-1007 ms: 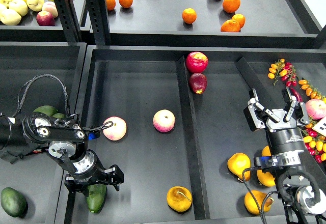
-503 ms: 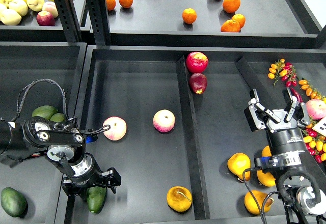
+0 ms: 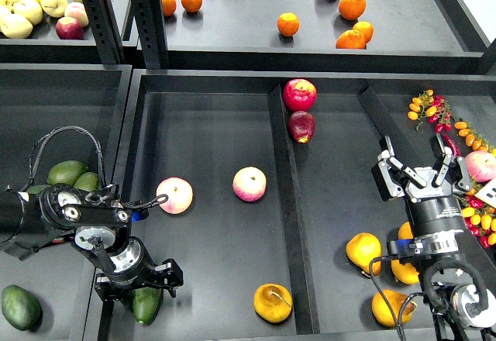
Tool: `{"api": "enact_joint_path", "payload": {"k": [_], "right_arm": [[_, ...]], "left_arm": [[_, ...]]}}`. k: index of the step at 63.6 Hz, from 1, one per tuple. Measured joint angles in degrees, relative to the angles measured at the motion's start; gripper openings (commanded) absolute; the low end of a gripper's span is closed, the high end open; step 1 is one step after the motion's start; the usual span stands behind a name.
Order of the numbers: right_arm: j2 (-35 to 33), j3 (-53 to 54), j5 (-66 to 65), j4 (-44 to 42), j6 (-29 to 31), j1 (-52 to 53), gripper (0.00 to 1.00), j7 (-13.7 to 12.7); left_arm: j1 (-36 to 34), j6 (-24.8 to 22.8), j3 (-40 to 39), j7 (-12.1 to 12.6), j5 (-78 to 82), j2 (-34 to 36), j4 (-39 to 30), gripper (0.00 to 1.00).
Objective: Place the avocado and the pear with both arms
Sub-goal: 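Lower the open left gripper down onto the green avocado, then close the left gripper around the green avocado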
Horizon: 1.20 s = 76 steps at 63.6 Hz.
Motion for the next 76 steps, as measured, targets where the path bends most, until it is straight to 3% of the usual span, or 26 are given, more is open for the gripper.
{"api": "enact_joint_path", "payload": {"k": [60, 76], "right_arm": [[0.0, 0.0, 0.1, 0.1, 0.8, -0.7, 1.00, -0.1], [0.0, 0.0, 0.1, 0.1, 0.9, -0.7, 1.00, -0.1]], "left_arm": [[0.1, -0.6, -0.3, 0.0, -0.2, -0.2, 0.4, 0.77], [0.4, -1.7, -0.7, 0.0, -0.5, 0.1, 0.5, 0.66]]}}
